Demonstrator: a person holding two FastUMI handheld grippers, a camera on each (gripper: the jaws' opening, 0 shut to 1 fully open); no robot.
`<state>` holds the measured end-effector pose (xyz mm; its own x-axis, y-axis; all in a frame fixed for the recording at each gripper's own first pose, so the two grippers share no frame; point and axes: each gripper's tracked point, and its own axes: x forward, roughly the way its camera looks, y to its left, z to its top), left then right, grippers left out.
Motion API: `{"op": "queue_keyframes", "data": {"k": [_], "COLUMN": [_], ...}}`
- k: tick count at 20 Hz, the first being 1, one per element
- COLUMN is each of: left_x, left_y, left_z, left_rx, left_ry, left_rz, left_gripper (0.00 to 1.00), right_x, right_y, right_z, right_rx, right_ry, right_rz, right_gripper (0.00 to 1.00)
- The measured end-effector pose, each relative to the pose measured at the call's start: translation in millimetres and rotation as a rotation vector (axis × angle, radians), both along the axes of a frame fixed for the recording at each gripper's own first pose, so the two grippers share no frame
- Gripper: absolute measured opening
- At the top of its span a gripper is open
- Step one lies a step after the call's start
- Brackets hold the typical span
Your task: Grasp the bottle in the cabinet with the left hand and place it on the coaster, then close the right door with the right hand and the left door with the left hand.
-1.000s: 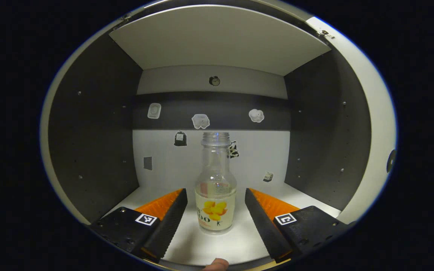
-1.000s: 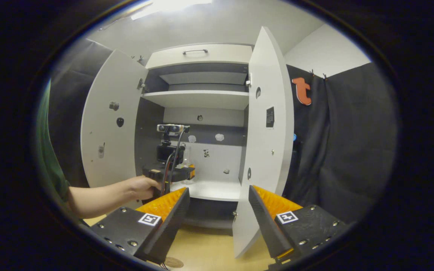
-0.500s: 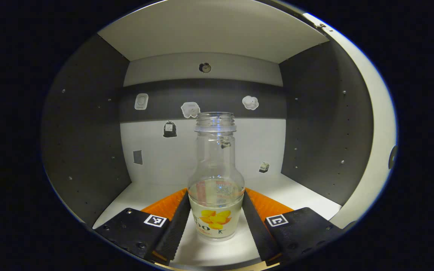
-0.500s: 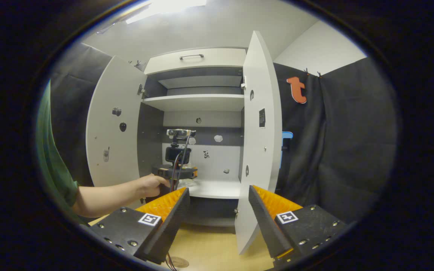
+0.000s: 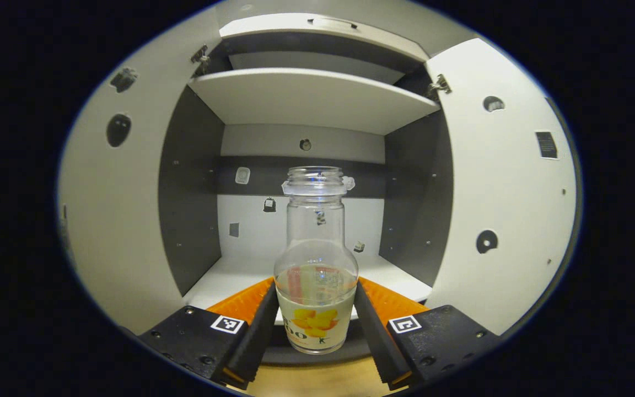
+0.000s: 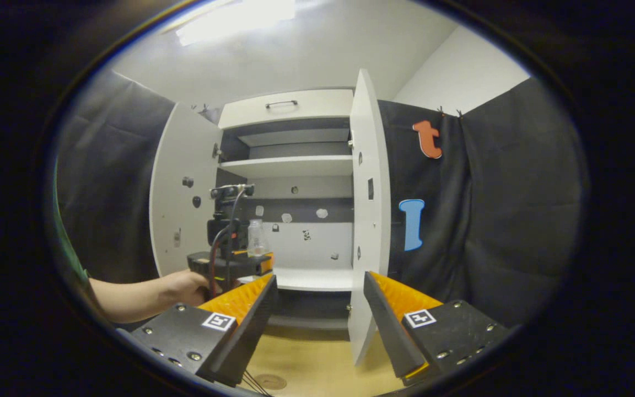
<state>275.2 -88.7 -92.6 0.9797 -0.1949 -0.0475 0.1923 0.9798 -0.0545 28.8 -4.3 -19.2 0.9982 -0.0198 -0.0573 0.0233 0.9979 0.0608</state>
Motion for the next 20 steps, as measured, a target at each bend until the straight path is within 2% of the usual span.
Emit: {"op": "queue_keyframes", "data": {"k": [3,9,12,14,16,18,20], "left_x": [-56.8,-143.0,-178.9,-194.4,-210.1,-222.2,-233.8], "left_y": [0.4,-5.4,-11.0,-13.5,-22.7,-33.7,-46.1], "left_z": [-9.2,-41.5,-70.9,-94.9,-128.1,-162.6,-197.9], "left_rx": [0.017,-0.029,-0.058,-0.037,-0.006,0.004,0.054], "left_ry": [-0.004,-0.006,-0.004,-0.015,0.009,0.041,0.073], "left_rz": [-0.01,-0.035,-0.052,-0.055,-0.074,-0.113,-0.156], "left_gripper": [0.8,0.81,0.81,0.81,0.81,0.81,0.81], "right_x": [-26.3,-75.6,-94.6,-100.6,-104.4,-106.5,-108.1], "right_y": [-5.6,-4.1,-1.7,-2.0,4.6,7.5,4.3], "right_z": [4.3,6.6,-12.8,-24.1,-34.2,-41.7,-47.2], "right_rx": [0.006,0.032,0.014,0.001,0.035,0.06,0.053], "right_ry": [-0.016,-0.078,-0.045,-0.026,-0.02,-0.026,-0.037], "right_rz": [0.003,0.038,0.057,0.056,0.082,0.113,0.132], "right_gripper": [0.96,0.96,0.93,0.93,0.94,0.96,0.96]}}
